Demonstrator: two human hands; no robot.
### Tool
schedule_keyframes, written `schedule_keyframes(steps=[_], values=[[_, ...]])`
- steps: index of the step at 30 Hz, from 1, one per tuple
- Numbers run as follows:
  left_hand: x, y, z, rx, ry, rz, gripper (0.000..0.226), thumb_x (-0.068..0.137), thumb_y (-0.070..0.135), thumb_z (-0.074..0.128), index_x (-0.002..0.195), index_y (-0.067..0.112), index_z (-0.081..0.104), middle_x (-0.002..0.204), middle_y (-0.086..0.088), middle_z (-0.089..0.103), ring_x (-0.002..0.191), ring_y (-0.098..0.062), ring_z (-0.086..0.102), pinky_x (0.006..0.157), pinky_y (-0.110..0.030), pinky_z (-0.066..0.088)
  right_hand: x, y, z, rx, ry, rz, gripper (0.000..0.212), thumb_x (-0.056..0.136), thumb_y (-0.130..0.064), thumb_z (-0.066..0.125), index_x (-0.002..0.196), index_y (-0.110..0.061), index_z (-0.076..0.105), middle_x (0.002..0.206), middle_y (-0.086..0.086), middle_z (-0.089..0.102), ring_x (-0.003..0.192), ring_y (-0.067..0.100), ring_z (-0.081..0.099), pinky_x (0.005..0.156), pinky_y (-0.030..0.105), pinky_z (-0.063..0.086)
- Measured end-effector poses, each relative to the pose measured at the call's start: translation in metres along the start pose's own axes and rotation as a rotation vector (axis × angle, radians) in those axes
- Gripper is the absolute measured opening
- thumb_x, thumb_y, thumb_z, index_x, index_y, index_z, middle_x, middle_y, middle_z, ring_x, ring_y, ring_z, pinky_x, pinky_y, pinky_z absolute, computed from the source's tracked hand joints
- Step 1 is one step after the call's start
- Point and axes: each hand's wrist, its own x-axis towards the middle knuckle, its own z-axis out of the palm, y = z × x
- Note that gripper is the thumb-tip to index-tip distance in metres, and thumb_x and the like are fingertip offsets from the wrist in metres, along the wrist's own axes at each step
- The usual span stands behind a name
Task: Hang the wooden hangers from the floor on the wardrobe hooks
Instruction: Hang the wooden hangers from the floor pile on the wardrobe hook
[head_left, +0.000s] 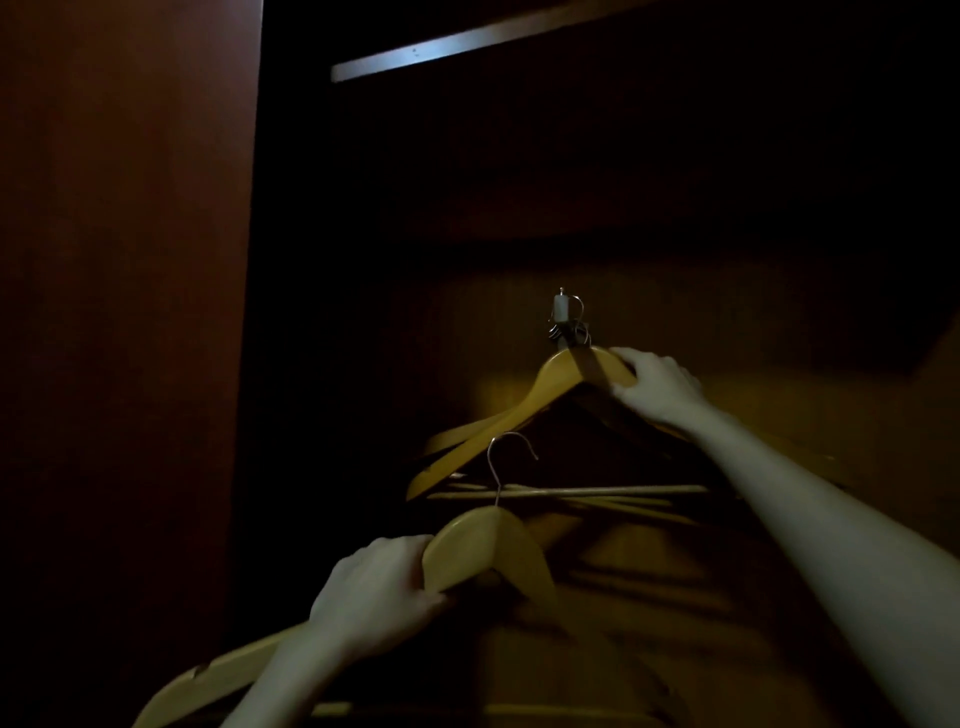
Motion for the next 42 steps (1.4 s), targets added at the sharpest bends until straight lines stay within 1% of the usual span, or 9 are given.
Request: schedule_keyframes(steps=[2,5,10,19,27,29,32,38,42], values=[[0.007,0.003,-0.001,-0.01,0.014,0.003,0.042,0.085,0.036,0.057,0.124,0.032,0.044,0.107,0.015,0.051,0.102,-0.002,0.05,0.087,-0.015,0.038,0.002,0.006,0.003,0.031,-0.003,0.021,0.054,0.091,-0.031,0.053,0.141,-0.025,0.033,0.098,-0.002,0.057,0.096,0.025,0.056,0.095,0.049,0.045],[0.012,0.011,-0.002,0.015,0.054,0.025,0.043,0.086,0.035,0.056,0.127,0.032,0.043,0.119,0.013,0.054,0.11,-0.003,0.049,0.086,-0.013,0.034,0.007,0.016,0.003,0.077,-0.014,0.027,0.054,0.09,-0.03,0.054,0.14,-0.022,0.034,0.116,0.006,0.059,0.104,0.027,0.058,0.096,0.047,0.044],[0.018,0.025,0.0,0.034,0.042,0.012,0.052,0.085,0.038,0.057,0.133,0.03,0.037,0.128,0.011,0.05,0.117,-0.005,0.046,0.094,-0.016,0.035,0.007,0.014,0.01,0.153,-0.066,-0.038,0.037,0.091,-0.023,0.053,0.128,-0.021,0.049,0.071,-0.004,0.052,0.058,0.009,0.048,0.061,0.025,0.041],[0.037,0.033,0.004,-0.007,0.045,-0.019,0.058,0.083,0.035,0.061,0.135,0.027,0.036,0.131,0.006,0.046,0.12,-0.009,0.044,0.097,-0.019,0.037,0.012,0.029,0.015,0.211,-0.109,-0.118,0.046,0.089,-0.014,0.056,0.134,-0.016,0.044,0.091,0.002,0.055,0.058,0.007,0.047,0.052,0.016,0.038],[0.05,0.035,0.011,-0.047,0.025,-0.034,0.06,0.082,0.029,0.063,0.135,0.023,0.036,0.131,0.006,0.046,0.122,-0.01,0.042,0.101,-0.023,0.035,0.01,0.038,0.024,0.296,-0.105,-0.16,0.057,0.088,-0.013,0.059,0.14,-0.02,0.036,0.086,-0.006,0.052,0.055,0.004,0.046,0.038,0.005,0.035],[0.052,0.032,0.011,-0.051,0.023,-0.038,0.062,0.08,0.028,0.065,0.135,0.023,0.036,0.132,0.003,0.047,0.12,-0.01,0.044,0.099,-0.023,0.038,0.009,0.036,0.025,0.292,-0.1,-0.168,0.059,0.087,-0.017,0.061,0.14,-0.02,0.036,0.099,0.0,0.054,0.065,0.006,0.049,0.048,0.006,0.039],[0.054,0.031,0.008,-0.099,0.029,-0.006,0.06,0.08,0.027,0.066,0.133,0.024,0.039,0.127,0.005,0.051,0.111,-0.006,0.048,0.093,-0.018,0.042,0.008,0.033,0.026,0.232,-0.071,-0.163,0.067,0.084,-0.023,0.066,0.142,-0.018,0.033,0.126,0.011,0.046,0.107,0.019,0.048,0.085,0.023,0.041],[0.056,0.024,0.004,-0.199,0.086,0.036,0.059,0.076,0.032,0.07,0.129,0.02,0.044,0.12,0.007,0.05,0.106,-0.004,0.047,0.088,-0.016,0.042,0.004,0.03,0.029,0.233,-0.099,-0.148,0.075,0.085,-0.019,0.064,0.146,-0.016,0.021,0.14,0.011,0.037,0.122,0.024,0.043,0.087,0.024,0.037],[0.061,0.022,-0.001,-0.274,0.09,0.043,0.059,0.074,0.035,0.07,0.126,0.016,0.048,0.105,0.009,0.05,0.094,-0.004,0.049,0.076,-0.011,0.041,-0.004,0.033,0.023,0.13,-0.068,-0.151,0.078,0.084,-0.024,0.064,0.147,-0.018,0.018,0.139,0.009,0.033,0.127,0.023,0.035,0.103,0.035,0.035]])
